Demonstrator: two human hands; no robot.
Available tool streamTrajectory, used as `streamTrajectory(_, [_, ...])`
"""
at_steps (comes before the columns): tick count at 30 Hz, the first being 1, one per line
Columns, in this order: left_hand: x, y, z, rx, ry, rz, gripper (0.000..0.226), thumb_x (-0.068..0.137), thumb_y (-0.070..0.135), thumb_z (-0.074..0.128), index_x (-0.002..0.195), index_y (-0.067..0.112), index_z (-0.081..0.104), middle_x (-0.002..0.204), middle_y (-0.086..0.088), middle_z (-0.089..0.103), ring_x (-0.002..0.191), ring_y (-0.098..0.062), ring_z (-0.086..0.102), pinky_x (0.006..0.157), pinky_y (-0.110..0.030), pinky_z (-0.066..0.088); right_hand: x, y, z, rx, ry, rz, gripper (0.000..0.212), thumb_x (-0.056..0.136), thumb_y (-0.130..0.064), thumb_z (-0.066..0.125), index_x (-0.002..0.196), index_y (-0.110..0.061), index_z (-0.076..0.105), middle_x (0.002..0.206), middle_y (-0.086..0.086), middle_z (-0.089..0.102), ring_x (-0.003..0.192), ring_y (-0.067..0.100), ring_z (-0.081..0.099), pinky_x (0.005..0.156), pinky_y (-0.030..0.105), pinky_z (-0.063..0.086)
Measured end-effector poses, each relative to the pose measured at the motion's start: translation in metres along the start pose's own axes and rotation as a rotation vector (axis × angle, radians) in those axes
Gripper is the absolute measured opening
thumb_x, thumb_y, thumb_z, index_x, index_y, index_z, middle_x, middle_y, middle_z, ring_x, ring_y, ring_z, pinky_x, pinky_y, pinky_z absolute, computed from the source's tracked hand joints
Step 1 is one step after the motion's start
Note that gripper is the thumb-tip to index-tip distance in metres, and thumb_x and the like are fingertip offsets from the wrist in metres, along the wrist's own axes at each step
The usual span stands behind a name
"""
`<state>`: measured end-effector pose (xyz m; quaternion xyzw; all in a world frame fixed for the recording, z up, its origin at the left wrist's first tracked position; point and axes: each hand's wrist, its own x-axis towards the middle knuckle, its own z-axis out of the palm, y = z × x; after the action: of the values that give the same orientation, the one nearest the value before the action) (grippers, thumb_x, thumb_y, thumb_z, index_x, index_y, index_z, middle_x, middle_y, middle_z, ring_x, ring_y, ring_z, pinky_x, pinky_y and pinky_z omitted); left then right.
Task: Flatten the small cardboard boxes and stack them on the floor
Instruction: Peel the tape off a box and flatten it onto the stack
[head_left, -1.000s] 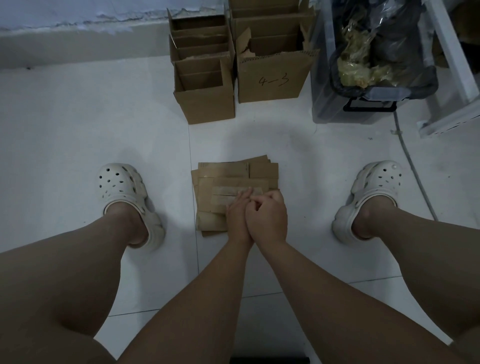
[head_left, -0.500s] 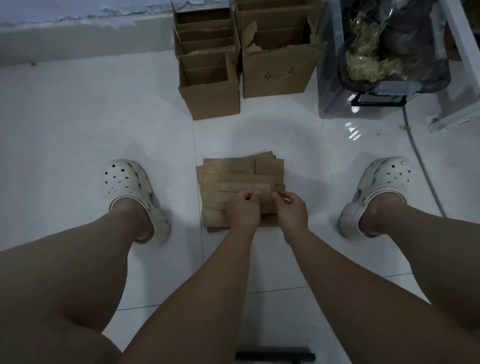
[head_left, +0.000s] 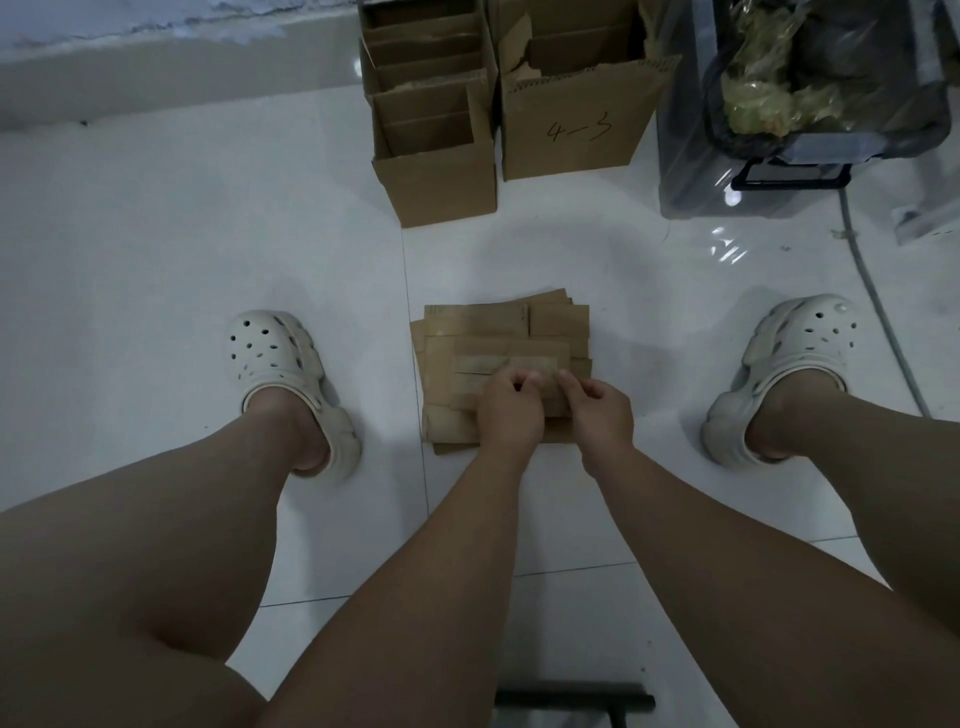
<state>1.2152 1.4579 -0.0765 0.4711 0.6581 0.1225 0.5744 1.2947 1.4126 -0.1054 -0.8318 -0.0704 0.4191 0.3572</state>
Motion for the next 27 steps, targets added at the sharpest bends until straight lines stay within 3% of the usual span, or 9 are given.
streamTrajectory(8, [0.003, 0.003, -0.007, -0.082, -0.022, -0.108, 0.016, 0.099, 0.022, 0.038, 0.089, 0.018, 0.05, 0.083, 0.004, 0.053, 0.073, -0.009, 0.047, 0.06, -0.024, 0.035, 0.008, -0.008, 0.002, -0.161, 0.031, -0.035, 0.032, 0.094, -0.037, 0.057, 0.115, -0.014, 0.065, 0.11, 0.004, 0.067, 0.088, 0.016, 0.054, 0.076, 0.028, 0.042])
streamTrajectory(12, [0.004, 0.004, -0.006, -0.201, 0.033, -0.181, 0.025, 0.101, 0.02, 0.034, 0.107, 0.009, 0.056, 0.107, -0.006, 0.063, 0.088, -0.013, 0.053, 0.062, -0.021, 0.035, 0.005, -0.007, 0.004, -0.204, 0.033, -0.037, 0.033, 0.095, -0.037, 0.054, 0.117, -0.014, 0.062, 0.113, 0.005, 0.066, 0.089, 0.017, 0.053, 0.076, 0.03, 0.04])
streamTrajectory(14, [0.005, 0.007, -0.007, -0.294, 0.112, -0.247, 0.027, 0.098, 0.015, 0.04, 0.113, 0.004, 0.059, 0.111, -0.012, 0.064, 0.079, -0.01, 0.054, 0.059, -0.019, 0.036, 0.003, -0.009, 0.003, -0.242, 0.022, -0.048, 0.033, 0.096, -0.037, 0.053, 0.119, -0.014, 0.06, 0.115, 0.005, 0.065, 0.092, 0.019, 0.055, 0.076, 0.03, 0.039])
streamTrajectory(16, [0.012, 0.01, -0.009, -0.406, 0.122, -0.296, 0.028, 0.093, 0.009, 0.05, 0.117, -0.003, 0.057, 0.116, -0.019, 0.064, 0.075, -0.013, 0.057, 0.06, -0.02, 0.045, 0.0, -0.014, 0.005, -0.341, 0.013, -0.109, 0.035, 0.097, -0.035, 0.051, 0.127, -0.017, 0.052, 0.12, 0.004, 0.062, 0.102, 0.022, 0.057, 0.078, 0.032, 0.041])
streamTrajectory(19, [0.021, 0.019, -0.011, -0.331, 0.079, -0.46, 0.045, 0.092, 0.025, 0.058, 0.131, 0.004, 0.049, 0.131, -0.01, 0.054, 0.106, -0.024, 0.058, 0.084, -0.028, 0.049, -0.006, -0.02, 0.006, -0.566, 0.079, -0.406, 0.051, 0.095, -0.017, 0.052, 0.143, -0.023, 0.036, 0.138, 0.007, 0.045, 0.121, 0.026, 0.047, 0.089, 0.041, 0.045])
streamTrajectory(20, [0.024, 0.019, -0.013, -0.328, 0.095, -0.507, 0.043, 0.092, 0.026, 0.058, 0.13, 0.006, 0.05, 0.129, -0.008, 0.054, 0.112, -0.027, 0.055, 0.089, -0.032, 0.047, -0.007, -0.02, 0.004, -0.661, 0.074, -0.55, 0.056, 0.093, -0.01, 0.051, 0.145, -0.021, 0.035, 0.145, 0.008, 0.04, 0.127, 0.028, 0.041, 0.096, 0.042, 0.042])
streamTrajectory(22, [0.027, 0.02, -0.018, -0.427, 0.109, -0.495, 0.027, 0.094, 0.014, 0.052, 0.118, 0.004, 0.058, 0.114, -0.009, 0.061, 0.106, -0.025, 0.056, 0.082, -0.029, 0.051, -0.007, -0.017, 0.001, -0.844, -0.033, -0.748, 0.058, 0.091, -0.006, 0.048, 0.146, -0.018, 0.036, 0.154, 0.005, 0.031, 0.139, 0.028, 0.028, 0.109, 0.041, 0.032])
streamTrajectory(24, [0.028, 0.02, -0.022, -0.469, 0.092, -0.478, 0.011, 0.093, 0.008, 0.052, 0.1, 0.005, 0.06, 0.101, -0.008, 0.063, 0.102, -0.022, 0.057, 0.075, -0.021, 0.053, -0.006, -0.013, -0.002, -0.95, -0.128, -0.756, 0.058, 0.093, -0.013, 0.046, 0.149, -0.019, 0.031, 0.158, -0.002, 0.024, 0.145, 0.023, 0.02, 0.115, 0.039, 0.025])
streamTrajectory(27, [0.025, 0.02, -0.022, -0.627, 0.088, -0.485, 0.01, 0.096, 0.009, 0.047, 0.1, 0.009, 0.056, 0.107, -0.01, 0.063, 0.096, -0.02, 0.065, 0.096, -0.031, 0.048, -0.005, -0.015, -0.001, -0.99, -0.159, -0.669, 0.061, 0.097, -0.023, 0.047, 0.152, -0.022, 0.021, 0.16, -0.006, 0.016, 0.147, 0.021, 0.015, 0.116, 0.039, 0.023])
